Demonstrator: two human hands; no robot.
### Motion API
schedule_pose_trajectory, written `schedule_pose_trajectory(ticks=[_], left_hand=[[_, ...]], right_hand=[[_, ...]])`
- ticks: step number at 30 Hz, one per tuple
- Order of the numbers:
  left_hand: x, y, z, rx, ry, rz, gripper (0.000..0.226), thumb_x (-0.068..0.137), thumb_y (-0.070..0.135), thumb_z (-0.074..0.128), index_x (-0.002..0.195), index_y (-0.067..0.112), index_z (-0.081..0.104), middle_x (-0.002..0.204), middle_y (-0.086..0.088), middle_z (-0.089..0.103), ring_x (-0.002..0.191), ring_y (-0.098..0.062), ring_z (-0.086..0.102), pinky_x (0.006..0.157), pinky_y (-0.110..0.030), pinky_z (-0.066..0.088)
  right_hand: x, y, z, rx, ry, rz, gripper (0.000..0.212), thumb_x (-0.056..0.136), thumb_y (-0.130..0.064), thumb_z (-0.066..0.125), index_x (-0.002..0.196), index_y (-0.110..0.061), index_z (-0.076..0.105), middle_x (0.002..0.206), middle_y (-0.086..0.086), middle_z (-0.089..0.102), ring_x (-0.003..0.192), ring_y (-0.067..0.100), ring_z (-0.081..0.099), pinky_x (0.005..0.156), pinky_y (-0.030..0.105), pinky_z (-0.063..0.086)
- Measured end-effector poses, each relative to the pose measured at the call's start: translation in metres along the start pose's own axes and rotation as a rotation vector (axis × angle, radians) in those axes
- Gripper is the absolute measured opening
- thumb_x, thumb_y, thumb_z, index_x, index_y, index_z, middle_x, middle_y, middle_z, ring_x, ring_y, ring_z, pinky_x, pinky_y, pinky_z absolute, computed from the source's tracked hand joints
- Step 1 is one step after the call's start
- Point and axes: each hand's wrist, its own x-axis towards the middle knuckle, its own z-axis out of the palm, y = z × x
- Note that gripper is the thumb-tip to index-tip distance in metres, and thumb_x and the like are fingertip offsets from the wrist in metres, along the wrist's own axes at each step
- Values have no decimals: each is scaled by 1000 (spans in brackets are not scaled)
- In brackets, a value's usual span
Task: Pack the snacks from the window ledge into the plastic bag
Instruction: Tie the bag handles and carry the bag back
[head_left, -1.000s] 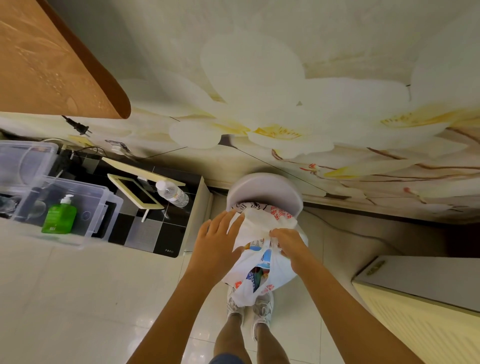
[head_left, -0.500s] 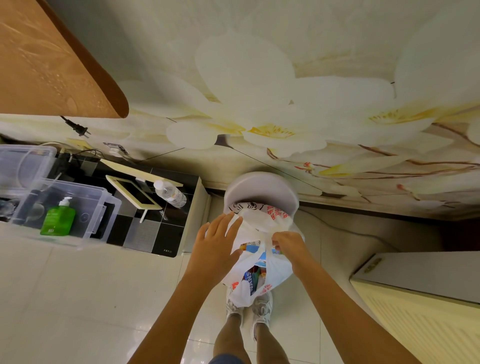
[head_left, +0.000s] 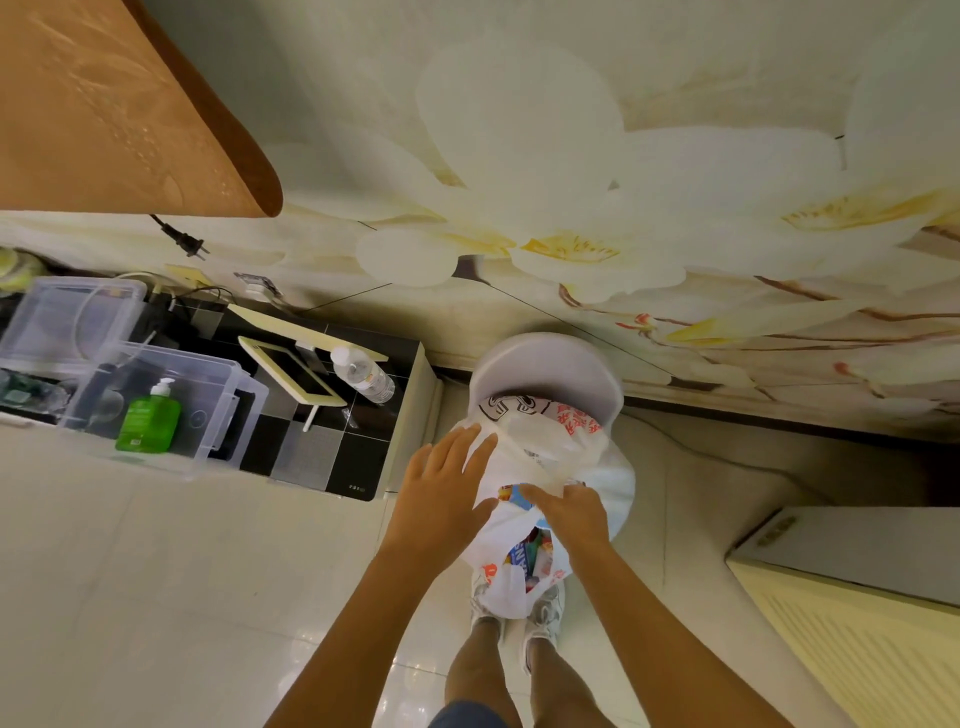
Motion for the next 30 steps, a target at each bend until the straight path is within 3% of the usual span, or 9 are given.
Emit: schedule_pose_trajectory(ticks=[4, 8, 11, 14, 17, 20, 24, 27, 30], left_hand=[[-4, -1, 2, 29, -7, 2, 70, 65, 53, 79, 124, 20, 62, 126, -4, 63, 111, -28, 63, 91, -44, 47], [-4, -1, 3, 19, -8, -15, 70, 66, 54, 77, 125, 21, 61, 127, -4, 63, 112, -27, 63, 93, -44, 44], [-4, 0, -2, -21, -69, -22, 68, 85, 55, 58, 144, 26, 39, 151, -1, 38, 138, -26, 37, 110, -40, 16], [-3, -4, -1, -20, -71, -52, 67, 94, 55, 41, 151, 30, 18, 159, 4, 15, 146, -20, 15, 111, -33, -3], [0, -6, -7, -43, -86, -68, 67, 88, 54, 53, 146, 26, 36, 153, 1, 33, 140, -26, 34, 109, -37, 9], [5, -9, -9, -31, -84, -65, 66, 79, 52, 67, 135, 22, 52, 141, -3, 52, 125, -30, 52, 103, -40, 24], [12, -8, -9, -19, -61, -70, 66, 86, 52, 59, 144, 25, 40, 151, 0, 38, 138, -26, 37, 109, -37, 12], [17, -8, -10, 13, -127, -59, 67, 95, 54, 40, 152, 30, 14, 160, 6, 11, 147, -19, 9, 116, -35, 1], [19, -8, -11, 28, -128, -51, 66, 96, 54, 36, 152, 31, 9, 161, 7, 6, 148, -16, 3, 119, -37, 3]], right_hand=[[-1, 6, 3, -60, 4, -11, 62, 71, -52, 76, 117, -13, 59, 110, 4, 65, 103, 26, 62, 95, 40, 51], [5, 1, 3, -56, 67, -20, 24, 84, -28, 70, 88, -6, 63, 89, 12, 65, 83, 26, 62, 86, 45, 54], [18, -18, -3, 44, 145, -38, 25, 81, -24, 73, 68, -9, 58, 79, 17, 66, 76, 32, 64, 82, 49, 54], [39, -48, -15, 125, 198, -88, 22, 78, -23, 75, 66, -14, 59, 81, 17, 67, 81, 34, 65, 83, 50, 53], [52, -80, -27, 188, 230, -135, 13, 80, -22, 72, 74, -11, 66, 76, 9, 65, 77, 26, 63, 81, 43, 54], [58, -100, -35, 140, 247, -206, 23, 84, -25, 69, 69, -8, 65, 67, 6, 59, 65, 21, 57, 60, 29, 48], [65, -90, -35, 128, 219, -232, 20, 83, -24, 71, 81, -4, 69, 70, 9, 64, 67, 23, 62, 70, 35, 55], [66, -65, -30, 96, 203, -179, 15, 81, -24, 73, 82, -10, 67, 78, 9, 68, 73, 25, 67, 76, 43, 57], [64, -51, -33, 29, 206, -185, 15, 82, -24, 73, 74, -14, 65, 79, 7, 69, 74, 25, 68, 78, 45, 57]])
